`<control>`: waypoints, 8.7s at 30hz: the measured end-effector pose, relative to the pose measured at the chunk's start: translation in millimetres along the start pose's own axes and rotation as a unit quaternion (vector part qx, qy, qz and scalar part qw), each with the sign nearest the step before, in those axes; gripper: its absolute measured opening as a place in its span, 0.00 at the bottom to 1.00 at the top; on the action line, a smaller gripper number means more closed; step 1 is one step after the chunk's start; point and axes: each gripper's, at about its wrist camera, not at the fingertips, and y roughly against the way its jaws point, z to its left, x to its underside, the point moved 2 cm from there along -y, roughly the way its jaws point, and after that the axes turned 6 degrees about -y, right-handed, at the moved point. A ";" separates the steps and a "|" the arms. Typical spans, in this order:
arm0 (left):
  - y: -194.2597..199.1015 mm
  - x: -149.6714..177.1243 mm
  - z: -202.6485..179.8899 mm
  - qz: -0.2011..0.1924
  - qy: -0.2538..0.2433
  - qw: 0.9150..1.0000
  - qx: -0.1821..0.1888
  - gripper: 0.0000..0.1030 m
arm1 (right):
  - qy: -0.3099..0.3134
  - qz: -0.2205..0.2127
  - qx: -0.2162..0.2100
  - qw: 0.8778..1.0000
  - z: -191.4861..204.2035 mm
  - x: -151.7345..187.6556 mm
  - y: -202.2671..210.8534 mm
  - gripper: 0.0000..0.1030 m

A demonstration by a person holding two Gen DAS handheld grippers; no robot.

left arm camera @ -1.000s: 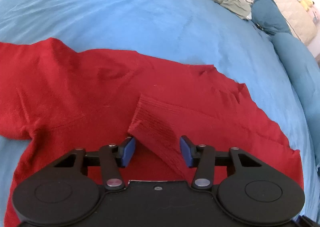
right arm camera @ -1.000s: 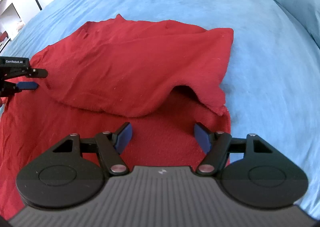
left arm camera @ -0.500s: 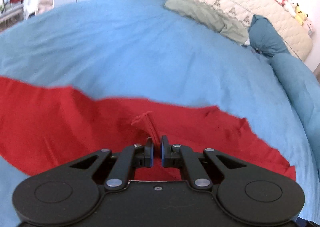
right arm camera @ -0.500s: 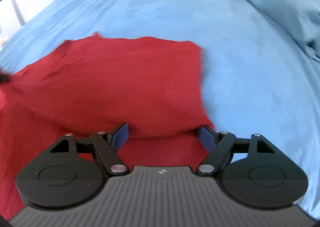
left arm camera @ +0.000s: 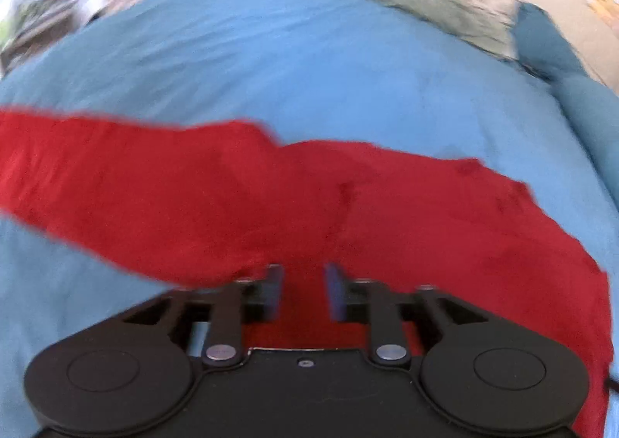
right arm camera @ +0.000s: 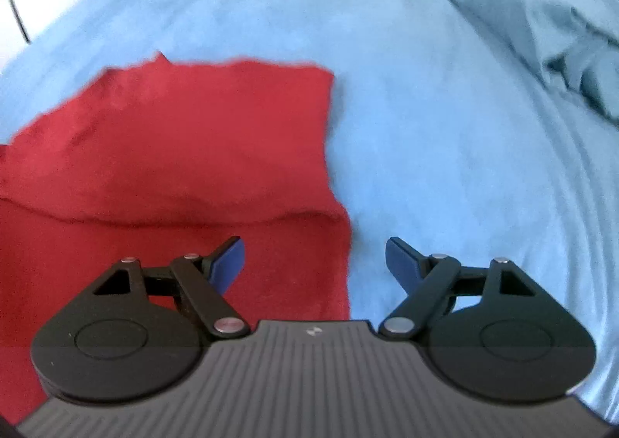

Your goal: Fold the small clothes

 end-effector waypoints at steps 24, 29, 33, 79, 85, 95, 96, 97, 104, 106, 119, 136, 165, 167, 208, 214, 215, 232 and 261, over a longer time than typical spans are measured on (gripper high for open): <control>50.3 -25.5 -34.2 -0.041 -0.056 0.995 0.075 0.69 | 0.040 -0.080 -0.073 0.993 87.6 -27.1 31.2 0.94; 102.8 -31.4 31.7 -0.056 -0.006 0.997 0.052 1.00 | 0.053 -0.134 -0.104 0.984 138.2 -25.2 91.1 1.00; 114.5 -27.3 108.0 -0.051 0.057 0.997 0.013 1.00 | 0.075 -0.119 -0.113 0.984 183.9 -17.1 103.0 1.00; 99.9 -95.7 127.1 -0.170 0.053 0.983 0.037 0.05 | -0.064 -0.053 -0.034 0.996 194.7 0.5 53.7 1.00; 70.1 -87.5 -33.8 -0.143 -0.028 0.981 0.126 0.05 | -0.066 -0.077 -0.036 0.994 127.0 -23.3 66.2 1.00; -38.2 0.2 -195.8 -0.029 -0.083 0.988 0.126 0.05 | -0.081 -0.052 -0.052 0.994 16.9 -29.8 56.6 1.00; -44.5 6.2 -202.0 -0.020 -0.088 0.989 0.119 0.05 | -0.079 -0.046 -0.053 0.994 9.5 -28.1 52.9 1.00; -51.1 12.7 -205.2 -0.010 -0.096 0.989 0.112 0.06 | -0.079 -0.041 -0.054 0.995 3.9 -26.0 50.1 1.00; -30.4 15.1 -199.3 -0.014 -0.117 0.986 0.118 0.70 | -0.079 -0.028 -0.066 0.994 -7.4 -24.9 38.3 1.00; -15.6 11.4 -184.5 -0.015 -0.123 0.987 0.106 0.70 | -0.071 -0.031 -0.067 0.995 1.3 -30.8 39.4 1.00; 28.6 4.5 -34.8 -0.013 -0.078 0.997 -0.008 0.73 | 0.249 -0.033 -0.085 0.964 181.6 -39.5 -5.6 0.85; 33.5 0.7 19.3 -0.008 -0.040 0.999 0.001 0.73 | 0.152 0.006 -0.042 0.987 165.2 -54.2 -32.4 0.27; -7.9 11.0 31.0 0.037 -0.053 0.997 -0.036 0.73 | 0.007 -0.006 -0.080 0.997 82.6 -95.8 -15.7 0.18; -10.2 13.1 27.8 0.039 -0.057 0.997 -0.034 0.73 | 0.004 -0.014 -0.054 0.998 64.8 -98.2 -10.1 0.18; 139.3 12.5 46.9 0.000 -0.098 0.995 0.019 0.95 | 0.029 -0.021 -0.106 0.994 12.2 -36.3 102.1 0.91; 172.6 80.7 56.5 0.096 -0.110 0.988 0.046 0.94 | 0.009 0.061 -0.082 0.995 -12.4 39.4 156.2 0.91; 174.3 92.4 57.7 0.110 -0.106 0.987 0.052 0.93 | 0.005 0.080 -0.073 0.994 -16.1 56.3 158.5 0.91; 154.4 208.0 54.5 0.230 -0.112 0.965 0.058 0.41 | -0.044 0.224 0.013 0.973 -42.7 205.4 141.3 0.69; 224.2 20.3 41.9 0.091 -0.027 0.989 0.109 0.04 | -0.149 0.154 -0.125 0.969 -40.9 14.1 207.7 0.21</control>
